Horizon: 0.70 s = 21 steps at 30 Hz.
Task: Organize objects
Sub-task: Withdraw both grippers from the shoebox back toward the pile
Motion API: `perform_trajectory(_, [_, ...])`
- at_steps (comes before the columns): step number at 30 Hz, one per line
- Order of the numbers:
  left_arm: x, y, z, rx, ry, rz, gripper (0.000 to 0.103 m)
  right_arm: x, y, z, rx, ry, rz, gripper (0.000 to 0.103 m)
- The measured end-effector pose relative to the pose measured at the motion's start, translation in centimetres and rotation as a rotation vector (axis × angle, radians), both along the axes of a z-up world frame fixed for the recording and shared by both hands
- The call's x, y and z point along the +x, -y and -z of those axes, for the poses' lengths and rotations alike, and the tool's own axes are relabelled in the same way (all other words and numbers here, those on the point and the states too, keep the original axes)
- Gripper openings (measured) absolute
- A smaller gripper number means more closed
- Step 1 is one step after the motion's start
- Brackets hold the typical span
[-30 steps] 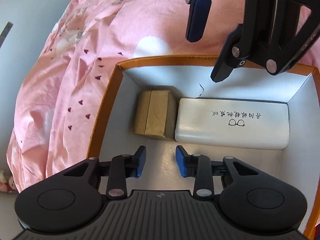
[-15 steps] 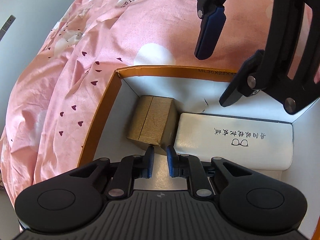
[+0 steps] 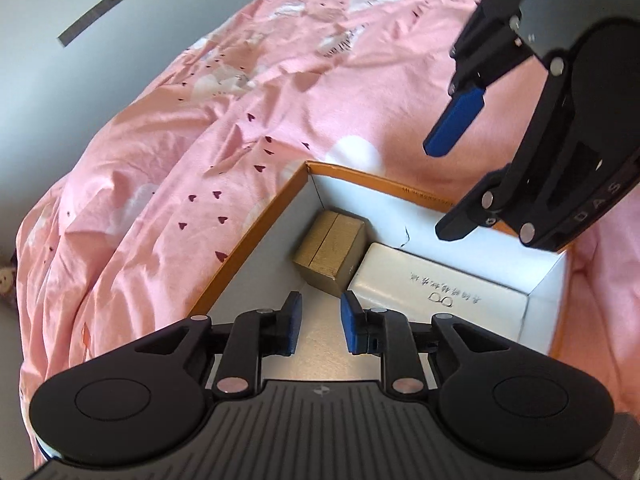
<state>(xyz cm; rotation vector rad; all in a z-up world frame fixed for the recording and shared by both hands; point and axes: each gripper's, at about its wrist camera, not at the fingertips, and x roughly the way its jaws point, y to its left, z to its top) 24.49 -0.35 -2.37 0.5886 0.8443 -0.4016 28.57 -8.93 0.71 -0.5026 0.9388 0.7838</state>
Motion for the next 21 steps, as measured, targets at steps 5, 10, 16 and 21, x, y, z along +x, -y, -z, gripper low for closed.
perform_trajectory(5, [-5.9,-0.7,-3.8,-0.115,0.081,-0.116,0.029,-4.0,1.6,-2.1,0.143,0.016,0.053,0.057])
perform_trajectory(10, [-10.2,-3.1,-4.8,-0.299,-0.042,-0.335,0.029,-9.2,3.2,-2.7,0.273,0.032,0.139,0.066])
perform_trajectory(16, [-15.6,-4.5,-2.8,-0.401,-0.082,-0.452,0.029,-14.2,4.4,-0.1,0.32,-0.021,0.248,0.066])
perform_trajectory(21, [-18.7,-4.2,0.2,-0.444,-0.194,-0.461,0.029,-17.4,5.2,2.5,0.325,-0.153,0.286,0.065])
